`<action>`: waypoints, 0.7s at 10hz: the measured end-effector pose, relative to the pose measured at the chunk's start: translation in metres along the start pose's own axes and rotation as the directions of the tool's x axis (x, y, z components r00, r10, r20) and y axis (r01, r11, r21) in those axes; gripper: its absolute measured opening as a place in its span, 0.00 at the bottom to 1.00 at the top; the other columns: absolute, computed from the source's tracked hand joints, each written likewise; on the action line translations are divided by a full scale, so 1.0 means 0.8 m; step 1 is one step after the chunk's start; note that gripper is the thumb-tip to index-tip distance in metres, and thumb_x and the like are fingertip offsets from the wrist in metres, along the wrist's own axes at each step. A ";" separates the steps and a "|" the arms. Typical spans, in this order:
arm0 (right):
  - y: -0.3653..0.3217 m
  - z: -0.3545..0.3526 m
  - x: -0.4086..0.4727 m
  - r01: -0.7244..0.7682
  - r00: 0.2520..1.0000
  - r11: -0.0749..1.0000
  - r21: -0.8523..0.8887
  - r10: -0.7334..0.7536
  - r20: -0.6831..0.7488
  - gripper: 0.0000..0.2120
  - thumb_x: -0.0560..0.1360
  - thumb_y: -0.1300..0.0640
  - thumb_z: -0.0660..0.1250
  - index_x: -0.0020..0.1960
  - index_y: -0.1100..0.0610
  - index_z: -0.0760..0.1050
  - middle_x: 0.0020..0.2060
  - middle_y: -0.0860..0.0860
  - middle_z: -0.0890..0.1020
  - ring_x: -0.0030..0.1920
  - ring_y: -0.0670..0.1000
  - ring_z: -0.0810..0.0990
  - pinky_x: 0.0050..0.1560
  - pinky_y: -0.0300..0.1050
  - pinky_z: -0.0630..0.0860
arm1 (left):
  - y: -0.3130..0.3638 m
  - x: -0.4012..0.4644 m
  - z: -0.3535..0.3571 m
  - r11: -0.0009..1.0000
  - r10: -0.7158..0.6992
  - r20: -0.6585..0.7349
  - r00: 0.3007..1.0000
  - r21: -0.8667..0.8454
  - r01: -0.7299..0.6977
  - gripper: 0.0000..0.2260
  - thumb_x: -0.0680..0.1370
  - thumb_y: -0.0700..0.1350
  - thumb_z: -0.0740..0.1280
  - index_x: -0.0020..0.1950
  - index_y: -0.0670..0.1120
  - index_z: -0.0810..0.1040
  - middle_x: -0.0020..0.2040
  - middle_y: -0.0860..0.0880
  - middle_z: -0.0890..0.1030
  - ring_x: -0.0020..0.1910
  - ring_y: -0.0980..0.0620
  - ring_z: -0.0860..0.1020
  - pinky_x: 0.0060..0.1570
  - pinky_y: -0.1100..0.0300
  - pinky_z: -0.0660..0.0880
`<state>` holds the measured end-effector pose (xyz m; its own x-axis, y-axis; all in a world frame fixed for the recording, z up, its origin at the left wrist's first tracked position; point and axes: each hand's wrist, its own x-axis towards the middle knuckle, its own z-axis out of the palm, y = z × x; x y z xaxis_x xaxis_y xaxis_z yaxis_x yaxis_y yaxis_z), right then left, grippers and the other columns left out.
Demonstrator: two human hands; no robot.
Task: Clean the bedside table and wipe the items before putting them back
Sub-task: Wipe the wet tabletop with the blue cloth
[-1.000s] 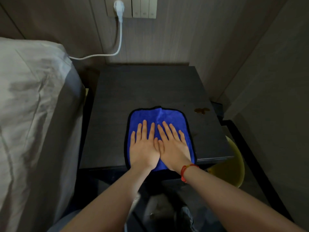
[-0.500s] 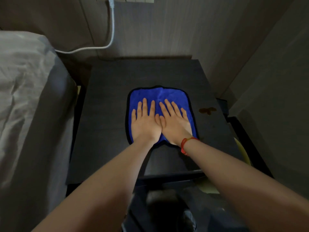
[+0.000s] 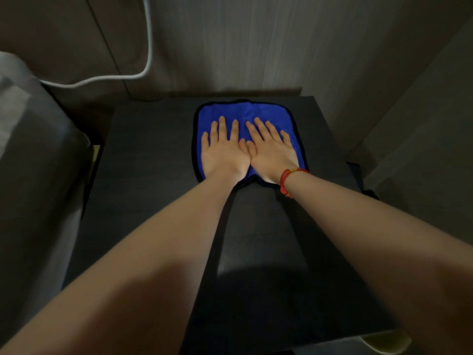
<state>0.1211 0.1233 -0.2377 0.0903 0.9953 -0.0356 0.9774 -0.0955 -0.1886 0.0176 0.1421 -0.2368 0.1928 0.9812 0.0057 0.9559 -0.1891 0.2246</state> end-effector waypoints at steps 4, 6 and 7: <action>0.009 -0.007 0.043 0.008 1.000 1.000 0.004 -0.008 0.001 0.25 0.81 0.46 0.42 0.76 0.49 0.43 0.77 0.47 0.46 0.76 0.49 0.43 0.74 0.51 0.41 | 0.006 0.044 0.000 1.000 -0.005 -0.007 1.000 0.020 0.005 0.24 0.82 0.52 0.43 0.77 0.50 0.45 0.78 0.47 0.44 0.77 0.49 0.44 0.75 0.52 0.42; 0.007 -0.007 0.032 0.005 1.000 1.000 0.012 -0.005 -0.001 0.25 0.81 0.46 0.42 0.76 0.50 0.44 0.77 0.48 0.46 0.76 0.49 0.43 0.74 0.50 0.41 | 0.006 0.032 -0.002 1.000 0.002 -0.003 1.000 0.020 -0.002 0.24 0.82 0.52 0.44 0.77 0.49 0.45 0.78 0.47 0.45 0.77 0.49 0.44 0.75 0.52 0.43; 0.008 -0.004 0.016 0.004 1.000 1.000 0.021 -0.004 0.000 0.25 0.81 0.46 0.42 0.76 0.50 0.44 0.77 0.48 0.46 0.76 0.49 0.43 0.74 0.50 0.41 | 0.006 0.016 -0.002 1.000 0.007 0.008 1.000 0.017 -0.007 0.24 0.82 0.52 0.44 0.77 0.49 0.44 0.78 0.47 0.44 0.77 0.49 0.44 0.75 0.53 0.43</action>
<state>0.1288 0.1359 -0.2362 0.0862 0.9957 -0.0352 0.9735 -0.0916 -0.2093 0.0246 0.1538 -0.2344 0.2009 0.9796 -0.0003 0.9583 -0.1965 0.2076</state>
